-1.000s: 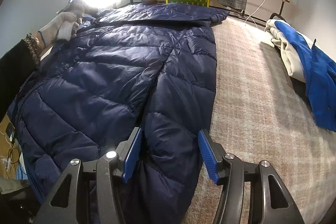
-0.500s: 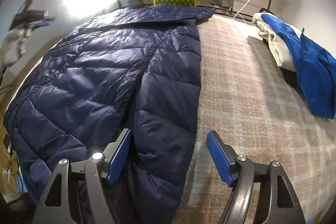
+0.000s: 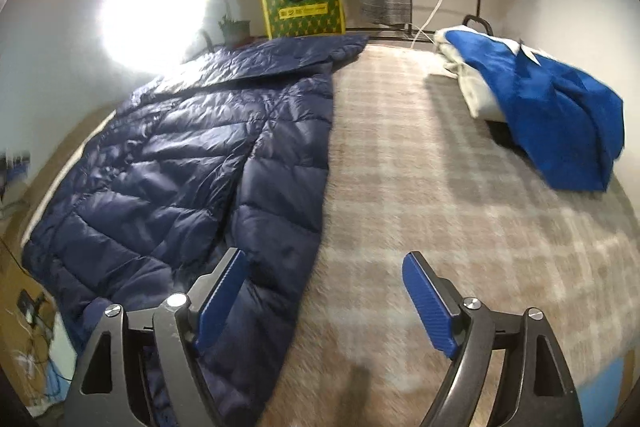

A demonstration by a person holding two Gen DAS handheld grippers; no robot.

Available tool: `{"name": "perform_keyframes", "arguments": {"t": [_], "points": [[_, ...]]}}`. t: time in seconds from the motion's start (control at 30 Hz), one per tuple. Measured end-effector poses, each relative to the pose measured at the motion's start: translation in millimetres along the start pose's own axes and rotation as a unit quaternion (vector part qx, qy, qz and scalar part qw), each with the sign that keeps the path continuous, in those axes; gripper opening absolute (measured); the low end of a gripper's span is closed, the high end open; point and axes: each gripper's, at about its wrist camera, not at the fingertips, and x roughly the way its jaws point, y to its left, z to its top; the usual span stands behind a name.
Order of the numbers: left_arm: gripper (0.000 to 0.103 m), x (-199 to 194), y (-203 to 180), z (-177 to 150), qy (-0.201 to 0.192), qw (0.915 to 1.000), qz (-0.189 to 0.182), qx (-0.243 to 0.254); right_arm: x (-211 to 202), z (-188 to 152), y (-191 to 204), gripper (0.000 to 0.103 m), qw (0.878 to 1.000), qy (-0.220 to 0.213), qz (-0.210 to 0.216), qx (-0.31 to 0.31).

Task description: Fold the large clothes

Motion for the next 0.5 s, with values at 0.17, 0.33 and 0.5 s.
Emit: {"name": "perform_keyframes", "arguments": {"t": [0.17, 0.33, 0.5], "points": [[0.061, -6, 26, -50, 0.029, 0.9982, -0.026, -0.046, -12, -14, -18, 0.084, 0.999, 0.014, 0.035, 0.031], [0.061, -10, 43, -78, 0.035, 0.9916, -0.070, -0.102, -19, -24, -22, 0.084, 0.996, 0.017, 0.070, 0.051], [0.061, -8, 48, -94, 0.038, 0.9859, -0.091, -0.136, -14, -32, -23, 0.084, 0.990, 0.036, 0.111, 0.075]]}}
